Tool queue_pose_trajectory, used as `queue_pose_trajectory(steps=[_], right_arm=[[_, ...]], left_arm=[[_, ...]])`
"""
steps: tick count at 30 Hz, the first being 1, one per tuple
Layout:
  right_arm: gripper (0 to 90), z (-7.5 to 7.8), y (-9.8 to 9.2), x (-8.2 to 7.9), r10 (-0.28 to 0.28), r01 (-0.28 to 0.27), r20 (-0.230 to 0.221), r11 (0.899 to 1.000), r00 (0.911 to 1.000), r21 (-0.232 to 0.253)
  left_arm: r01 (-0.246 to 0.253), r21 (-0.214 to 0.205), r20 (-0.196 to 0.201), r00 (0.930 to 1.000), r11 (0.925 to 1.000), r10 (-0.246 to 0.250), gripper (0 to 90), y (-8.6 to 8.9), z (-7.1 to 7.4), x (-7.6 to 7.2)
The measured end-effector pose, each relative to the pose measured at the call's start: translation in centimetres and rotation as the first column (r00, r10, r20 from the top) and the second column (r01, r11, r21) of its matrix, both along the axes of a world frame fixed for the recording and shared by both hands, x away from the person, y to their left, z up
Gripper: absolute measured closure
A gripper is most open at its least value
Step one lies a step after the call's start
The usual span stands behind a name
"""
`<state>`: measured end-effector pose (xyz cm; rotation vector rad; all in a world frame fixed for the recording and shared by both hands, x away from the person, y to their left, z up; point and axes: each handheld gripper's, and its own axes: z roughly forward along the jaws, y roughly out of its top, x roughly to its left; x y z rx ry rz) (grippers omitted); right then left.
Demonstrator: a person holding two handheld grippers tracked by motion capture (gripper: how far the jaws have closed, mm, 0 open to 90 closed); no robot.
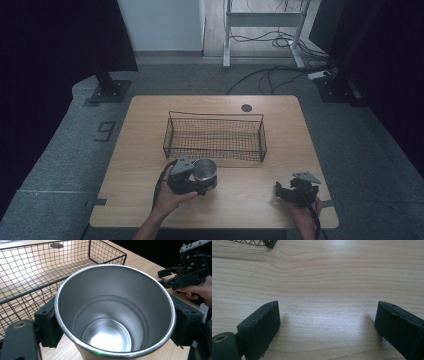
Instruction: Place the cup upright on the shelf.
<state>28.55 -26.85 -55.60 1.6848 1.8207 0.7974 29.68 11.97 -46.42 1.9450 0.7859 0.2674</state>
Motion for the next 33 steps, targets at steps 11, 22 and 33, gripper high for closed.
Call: queue_pose_trajectory(steps=[11, 22, 33], right_arm=[[6.2, 0.0, 0.0, 0.0, 0.0, 0.0, 0.0, 1.0, 1.0, 0.0], [6.2, 0.0, 0.0, 0.0, 0.0, 0.0, 0.0, 1.0, 1.0, 0.0], [6.5, 0.0, 0.0, 0.0, -0.002, 0.002, 0.001, 1.0, 1.0, 0.0]], left_arm=[[-0.003, -0.02, -0.014, 0.9999, 0.9998, 0.003, 16.0, 0.5, 0.6, 0.9], [-0.023, -0.022, -0.022, 0.9995, 0.9995, 0.022, 16.0, 1.2, 1.2, 2.0], [-0.019, -0.009, -0.012, 0.9997, 0.9998, 0.019, 16.0, 0.9, 2.3, 2.9]])
